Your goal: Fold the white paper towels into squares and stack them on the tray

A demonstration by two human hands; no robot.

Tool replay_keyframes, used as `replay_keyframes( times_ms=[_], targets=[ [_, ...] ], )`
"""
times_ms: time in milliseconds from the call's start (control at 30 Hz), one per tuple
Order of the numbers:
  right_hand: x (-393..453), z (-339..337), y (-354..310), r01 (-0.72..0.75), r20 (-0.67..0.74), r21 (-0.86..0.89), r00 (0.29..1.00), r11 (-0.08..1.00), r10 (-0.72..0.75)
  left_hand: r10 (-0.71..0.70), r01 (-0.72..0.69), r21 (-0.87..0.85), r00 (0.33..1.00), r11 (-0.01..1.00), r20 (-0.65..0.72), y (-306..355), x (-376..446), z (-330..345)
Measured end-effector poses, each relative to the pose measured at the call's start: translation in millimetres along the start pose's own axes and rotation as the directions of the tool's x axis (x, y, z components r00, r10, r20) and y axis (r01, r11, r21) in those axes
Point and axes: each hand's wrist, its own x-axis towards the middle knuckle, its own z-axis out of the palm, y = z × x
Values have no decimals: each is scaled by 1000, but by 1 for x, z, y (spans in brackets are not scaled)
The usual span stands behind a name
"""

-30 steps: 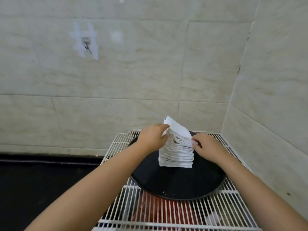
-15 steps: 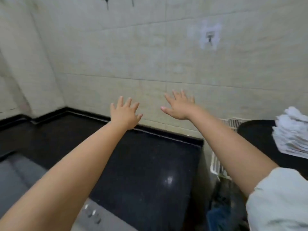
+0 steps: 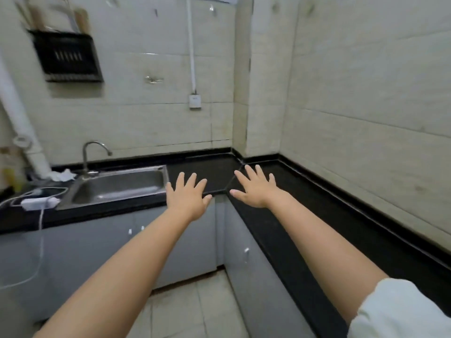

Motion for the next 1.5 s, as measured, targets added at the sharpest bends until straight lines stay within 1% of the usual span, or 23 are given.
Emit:
replay_keyframes(
  times_ms=[133,233,433,567,667,833,933,1133,1200,1333,1500],
  targets=[
    [125,6,-65,152,31,19,988,988,-153,-157,157,-14,988,987,8,-89,75,10],
    [208,2,-123,295,52,15,954,955,-295,-267,268,-6,963,964,12,-159,120,12],
    [334,14,-260,551,123,-30,830,834,-544,-505,505,6,862,863,27,-308,169,27],
    [405,41,-341,647,186,-36,753,761,-631,-609,609,32,793,793,22,-402,189,51],
    [456,63,-397,663,221,-22,734,749,-643,-644,643,36,764,765,38,-467,209,67],
    [536,98,-487,656,296,22,717,754,-632,-642,646,7,757,763,124,-563,250,107],
    [584,120,-529,649,322,47,710,759,-626,-640,652,-16,748,758,178,-611,275,129],
    [693,171,-599,619,318,74,729,782,-607,-639,672,-50,722,739,264,-690,331,167],
    [729,186,-628,598,322,84,741,797,-590,-654,688,-52,709,724,266,-718,352,178],
    [798,222,-681,589,262,100,762,802,-592,-683,724,-60,673,688,285,-773,393,201],
    [865,272,-732,555,237,64,799,829,-553,-669,725,-44,655,687,351,-835,446,238]
  ],
)
